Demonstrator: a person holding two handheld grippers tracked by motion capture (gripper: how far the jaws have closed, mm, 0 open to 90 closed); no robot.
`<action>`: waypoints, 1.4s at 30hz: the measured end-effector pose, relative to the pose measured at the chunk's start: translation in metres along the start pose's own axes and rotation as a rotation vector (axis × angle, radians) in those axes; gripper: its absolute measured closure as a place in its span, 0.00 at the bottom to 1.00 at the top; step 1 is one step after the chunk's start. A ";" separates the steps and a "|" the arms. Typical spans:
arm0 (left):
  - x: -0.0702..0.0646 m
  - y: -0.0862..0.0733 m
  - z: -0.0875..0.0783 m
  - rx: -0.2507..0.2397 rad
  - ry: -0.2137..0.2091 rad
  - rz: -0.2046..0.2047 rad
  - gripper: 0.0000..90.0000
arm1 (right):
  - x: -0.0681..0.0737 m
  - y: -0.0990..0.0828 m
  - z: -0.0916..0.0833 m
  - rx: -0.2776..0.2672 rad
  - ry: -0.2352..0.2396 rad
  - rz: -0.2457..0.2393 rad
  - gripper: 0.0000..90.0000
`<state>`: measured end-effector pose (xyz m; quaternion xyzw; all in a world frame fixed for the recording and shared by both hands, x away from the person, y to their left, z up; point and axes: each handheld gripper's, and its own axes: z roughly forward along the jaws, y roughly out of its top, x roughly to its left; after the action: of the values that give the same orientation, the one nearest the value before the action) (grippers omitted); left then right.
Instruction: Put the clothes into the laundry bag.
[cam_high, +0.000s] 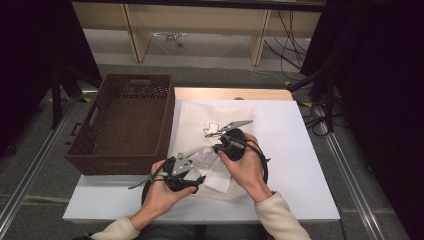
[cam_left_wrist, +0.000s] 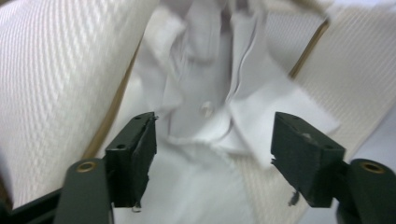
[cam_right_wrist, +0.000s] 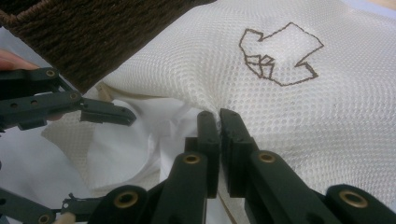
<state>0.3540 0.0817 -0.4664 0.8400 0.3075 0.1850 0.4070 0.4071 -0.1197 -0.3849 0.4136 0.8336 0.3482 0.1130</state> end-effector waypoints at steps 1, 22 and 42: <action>0.000 -0.003 0.003 0.003 0.005 -0.015 0.33 | 0.000 0.000 0.001 -0.006 -0.005 -0.002 0.98; 0.013 -0.008 0.030 0.126 -0.032 -0.048 0.98 | 0.001 -0.001 0.003 0.014 0.005 -0.004 0.98; 0.006 0.025 0.051 -0.026 -0.074 -0.134 0.98 | 0.003 0.001 0.002 -0.006 0.022 -0.010 0.98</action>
<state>0.3965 0.0443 -0.4766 0.8185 0.3452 0.1301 0.4405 0.4062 -0.1159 -0.3856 0.4053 0.8357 0.3548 0.1069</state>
